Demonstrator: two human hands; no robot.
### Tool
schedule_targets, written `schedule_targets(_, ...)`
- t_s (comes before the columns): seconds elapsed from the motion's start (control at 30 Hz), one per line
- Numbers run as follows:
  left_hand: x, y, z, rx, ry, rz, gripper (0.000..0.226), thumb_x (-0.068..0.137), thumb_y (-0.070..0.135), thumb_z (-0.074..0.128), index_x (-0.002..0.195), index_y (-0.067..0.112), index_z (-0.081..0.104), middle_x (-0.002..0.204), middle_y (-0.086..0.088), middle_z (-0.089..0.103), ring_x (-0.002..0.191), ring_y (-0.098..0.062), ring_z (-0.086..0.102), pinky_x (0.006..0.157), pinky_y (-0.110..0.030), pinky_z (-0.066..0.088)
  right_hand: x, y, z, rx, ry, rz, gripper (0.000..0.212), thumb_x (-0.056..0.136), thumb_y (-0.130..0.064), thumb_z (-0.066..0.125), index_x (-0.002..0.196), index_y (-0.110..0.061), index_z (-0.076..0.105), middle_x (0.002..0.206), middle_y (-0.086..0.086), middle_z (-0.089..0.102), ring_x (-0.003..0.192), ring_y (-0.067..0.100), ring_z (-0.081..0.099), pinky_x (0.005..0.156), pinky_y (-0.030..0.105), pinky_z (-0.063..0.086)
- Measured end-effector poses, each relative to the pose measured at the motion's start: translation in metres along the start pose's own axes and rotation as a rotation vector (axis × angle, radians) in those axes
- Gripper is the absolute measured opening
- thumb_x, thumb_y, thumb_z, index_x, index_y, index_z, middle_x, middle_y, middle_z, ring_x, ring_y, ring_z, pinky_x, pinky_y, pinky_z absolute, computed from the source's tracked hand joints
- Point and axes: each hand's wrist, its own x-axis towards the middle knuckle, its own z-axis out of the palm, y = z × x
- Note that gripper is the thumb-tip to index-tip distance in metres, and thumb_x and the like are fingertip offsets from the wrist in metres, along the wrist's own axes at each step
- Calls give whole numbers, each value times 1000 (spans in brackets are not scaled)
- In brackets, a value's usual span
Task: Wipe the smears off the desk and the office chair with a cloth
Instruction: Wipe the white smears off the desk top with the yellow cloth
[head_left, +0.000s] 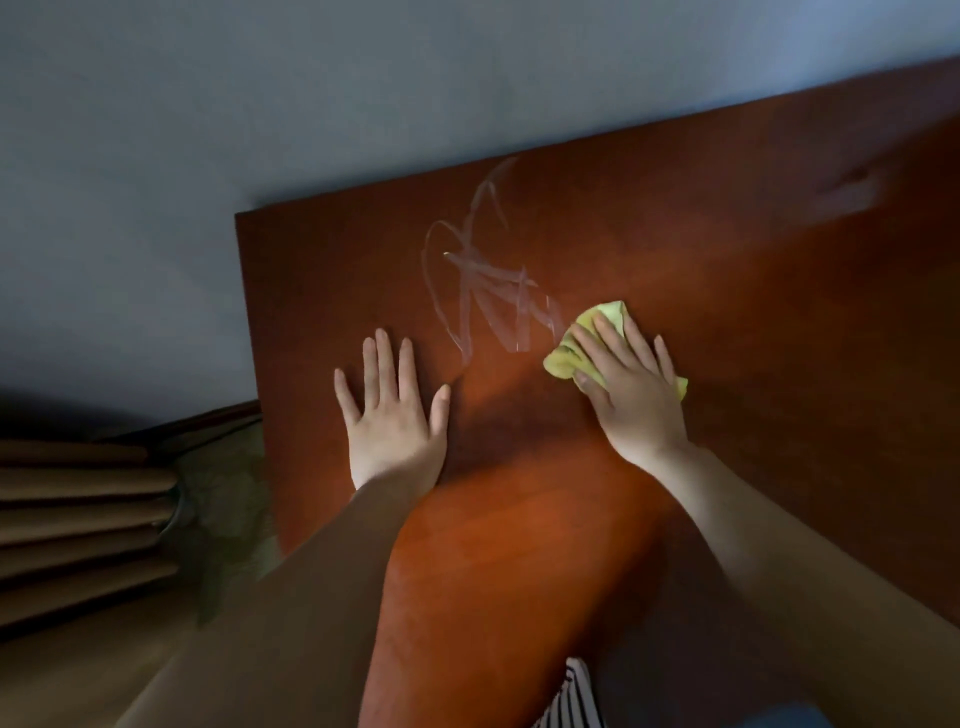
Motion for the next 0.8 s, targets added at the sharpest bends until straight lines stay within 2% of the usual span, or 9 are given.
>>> schedule_targets(0.13,1,-3,0,-79,37,-1,68,95,52,5,152,16,4,157,2,-17,142,-8,-21,115,-36,-19,35,-5,-3,21,48,47,48,101,-33,36,148,-31,27,156,-6,22,146,18,6,116,42,0)
schedule_targets(0.3,1,-1,-1,-99,27,-20,67,94,50,10,153,18,1,155,5,-19,142,-5,-20,115,-34,-16,70,-30,1,24,94,152,49,101,-35,34,148,-34,23,158,-6,17,147,20,2,116,43,-1)
schedule_targets(0.4,3,-2,-2,-118,31,-25,69,92,52,4,152,20,-3,154,8,-19,141,-3,-21,115,-32,-16,81,-55,8,25,101,201,52,99,-42,33,149,-35,20,158,-5,15,146,19,0,115,40,-1)
schedule_targets(0.6,6,0,-3,-132,52,-20,69,90,50,2,153,19,2,154,10,-13,141,-2,-17,116,-31,-14,53,-104,18,61,108,-107,51,94,-44,43,143,-33,38,152,-4,33,145,19,17,116,39,7)
schedule_targets(0.7,7,0,-5,-114,52,-15,71,89,51,2,153,19,3,154,9,-12,141,-2,-18,116,-32,-15,22,-100,18,39,14,-239,49,95,-42,32,143,-34,38,152,-7,33,145,16,17,117,38,8)
schedule_targets(0.8,6,1,-5,-121,50,-20,71,89,49,5,153,19,3,156,8,-11,142,-2,-17,116,-32,-15,-12,-82,16,75,21,-298,45,91,-35,41,135,-29,51,144,-7,46,139,17,33,116,40,20)
